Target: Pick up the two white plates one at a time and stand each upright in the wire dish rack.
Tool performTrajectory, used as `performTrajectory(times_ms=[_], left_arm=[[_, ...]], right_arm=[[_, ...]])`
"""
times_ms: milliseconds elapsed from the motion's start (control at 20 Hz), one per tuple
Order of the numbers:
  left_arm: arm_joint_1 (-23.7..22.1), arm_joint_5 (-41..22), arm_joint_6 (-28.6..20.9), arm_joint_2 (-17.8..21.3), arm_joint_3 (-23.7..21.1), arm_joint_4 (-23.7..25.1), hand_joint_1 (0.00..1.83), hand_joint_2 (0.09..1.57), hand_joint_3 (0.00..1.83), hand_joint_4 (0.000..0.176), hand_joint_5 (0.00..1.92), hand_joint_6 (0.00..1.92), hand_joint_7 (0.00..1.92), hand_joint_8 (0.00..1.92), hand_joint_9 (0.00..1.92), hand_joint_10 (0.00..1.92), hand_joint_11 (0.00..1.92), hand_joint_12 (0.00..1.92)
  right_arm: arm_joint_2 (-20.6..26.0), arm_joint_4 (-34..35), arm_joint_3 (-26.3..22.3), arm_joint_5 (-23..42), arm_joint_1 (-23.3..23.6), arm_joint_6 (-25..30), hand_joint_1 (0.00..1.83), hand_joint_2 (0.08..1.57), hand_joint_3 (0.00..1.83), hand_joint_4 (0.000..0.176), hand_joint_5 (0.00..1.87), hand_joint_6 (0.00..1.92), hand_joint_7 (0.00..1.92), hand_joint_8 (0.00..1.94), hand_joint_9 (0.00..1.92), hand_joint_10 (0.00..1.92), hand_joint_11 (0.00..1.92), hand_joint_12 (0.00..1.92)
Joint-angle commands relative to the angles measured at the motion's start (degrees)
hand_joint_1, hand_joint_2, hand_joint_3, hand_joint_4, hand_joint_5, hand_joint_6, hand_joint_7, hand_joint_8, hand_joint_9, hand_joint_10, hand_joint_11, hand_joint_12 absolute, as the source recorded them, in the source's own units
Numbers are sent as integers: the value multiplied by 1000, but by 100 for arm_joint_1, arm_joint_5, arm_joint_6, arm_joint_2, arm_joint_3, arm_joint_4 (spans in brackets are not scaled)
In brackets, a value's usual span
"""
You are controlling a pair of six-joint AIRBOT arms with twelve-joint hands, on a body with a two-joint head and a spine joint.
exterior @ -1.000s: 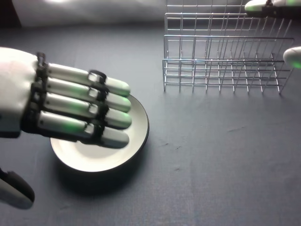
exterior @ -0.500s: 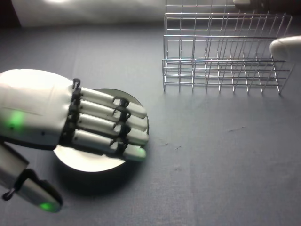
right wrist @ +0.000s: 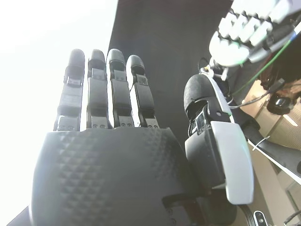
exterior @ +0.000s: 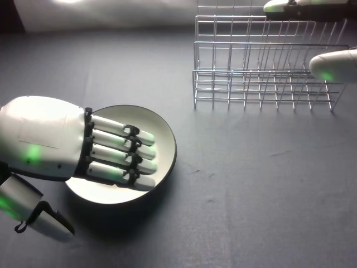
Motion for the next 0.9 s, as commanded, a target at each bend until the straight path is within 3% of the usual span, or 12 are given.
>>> performTrajectory(times_ms=[0, 200, 550, 650, 750, 850], left_arm=[[1, -222, -8, 6, 49, -302, 0, 1213, 0, 0, 62, 4, 39, 6, 17, 3, 0, 0], [149, -78, -40, -23, 281, -156, 0, 1219, 0, 0, 77, 7, 44, 4, 16, 5, 1, 0], [156, -20, -181, -150, 787, -155, 0, 1206, 0, 0, 62, 2, 28, 0, 4, 1, 0, 0], [156, -43, -205, -186, 930, -82, 0, 1210, 0, 0, 63, 3, 24, 2, 0, 0, 0, 0], [167, -76, -205, -205, 1064, -26, 0, 1219, 0, 0, 73, 6, 37, 7, 12, 5, 0, 0], [200, -172, -227, -234, 1205, -16, 0, 1221, 1, 0, 67, 3, 34, 5, 12, 4, 0, 0]], right_arm=[[34, 219, -13, 701, -34, 57, 109, 1376, 0, 0, 221, 3, 215, 2, 186, 2, 0, 434], [59, 202, 9, 1235, -336, 54, 113, 1376, 0, 0, 256, 9, 240, 5, 206, 6, 0, 444], [67, -416, 35, 1988, -723, -54, 115, 1376, 0, 0, 272, 5, 255, 5, 218, 8, 0, 512], [63, -553, 53, 2220, -810, -97, 74, 1387, 2, 0, 242, 1, 225, 1, 187, 2, 0, 420], [64, -574, 65, 2296, -916, -142, 81, 1380, 0, 0, 259, 5, 239, 3, 206, 8, 0, 500], [63, -577, 78, 2327, -947, -204, 79, 1386, 0, 0, 219, 4, 194, 3, 160, 6, 0, 398]])
